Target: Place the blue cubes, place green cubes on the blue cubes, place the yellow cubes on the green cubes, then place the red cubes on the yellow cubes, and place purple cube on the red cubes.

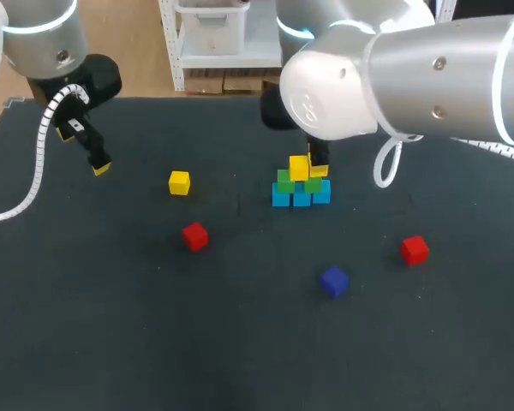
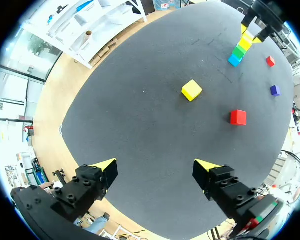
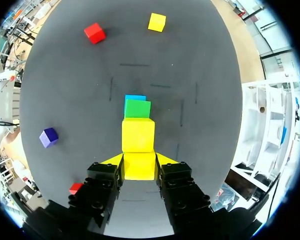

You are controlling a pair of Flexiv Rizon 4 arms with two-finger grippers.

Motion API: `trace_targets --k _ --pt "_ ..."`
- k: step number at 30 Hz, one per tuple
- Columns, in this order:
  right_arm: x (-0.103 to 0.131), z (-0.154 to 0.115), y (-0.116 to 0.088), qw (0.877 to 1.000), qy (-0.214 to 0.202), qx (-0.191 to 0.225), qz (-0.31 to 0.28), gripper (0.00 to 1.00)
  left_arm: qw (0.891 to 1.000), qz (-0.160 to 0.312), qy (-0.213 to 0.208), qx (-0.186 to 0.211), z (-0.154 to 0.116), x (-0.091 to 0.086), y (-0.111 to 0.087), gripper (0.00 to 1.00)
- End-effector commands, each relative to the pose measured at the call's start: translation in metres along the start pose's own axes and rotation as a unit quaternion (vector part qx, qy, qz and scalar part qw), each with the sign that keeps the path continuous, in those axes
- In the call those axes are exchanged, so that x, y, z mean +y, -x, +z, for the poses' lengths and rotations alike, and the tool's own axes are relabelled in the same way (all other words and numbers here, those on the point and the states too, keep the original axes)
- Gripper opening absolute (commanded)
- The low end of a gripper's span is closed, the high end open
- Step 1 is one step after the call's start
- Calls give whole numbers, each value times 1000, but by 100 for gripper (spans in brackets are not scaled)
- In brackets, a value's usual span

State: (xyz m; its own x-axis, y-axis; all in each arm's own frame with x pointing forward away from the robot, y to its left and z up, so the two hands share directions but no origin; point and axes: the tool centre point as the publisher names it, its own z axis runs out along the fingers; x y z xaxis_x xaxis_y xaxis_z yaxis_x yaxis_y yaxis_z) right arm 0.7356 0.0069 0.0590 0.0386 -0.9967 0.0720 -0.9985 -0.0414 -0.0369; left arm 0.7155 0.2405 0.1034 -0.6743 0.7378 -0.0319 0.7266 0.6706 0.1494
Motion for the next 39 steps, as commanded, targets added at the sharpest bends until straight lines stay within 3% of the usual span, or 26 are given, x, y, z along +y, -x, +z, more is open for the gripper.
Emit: trace_targets --k 1,39 --pt "1 -1 -1 1000 -1 -1 0 0 1000 0 0 1 -1 0 0 100" --pt "7 0 -2 1000 -1 -3 11 8 1000 0 0 1 -1 0 0 100"
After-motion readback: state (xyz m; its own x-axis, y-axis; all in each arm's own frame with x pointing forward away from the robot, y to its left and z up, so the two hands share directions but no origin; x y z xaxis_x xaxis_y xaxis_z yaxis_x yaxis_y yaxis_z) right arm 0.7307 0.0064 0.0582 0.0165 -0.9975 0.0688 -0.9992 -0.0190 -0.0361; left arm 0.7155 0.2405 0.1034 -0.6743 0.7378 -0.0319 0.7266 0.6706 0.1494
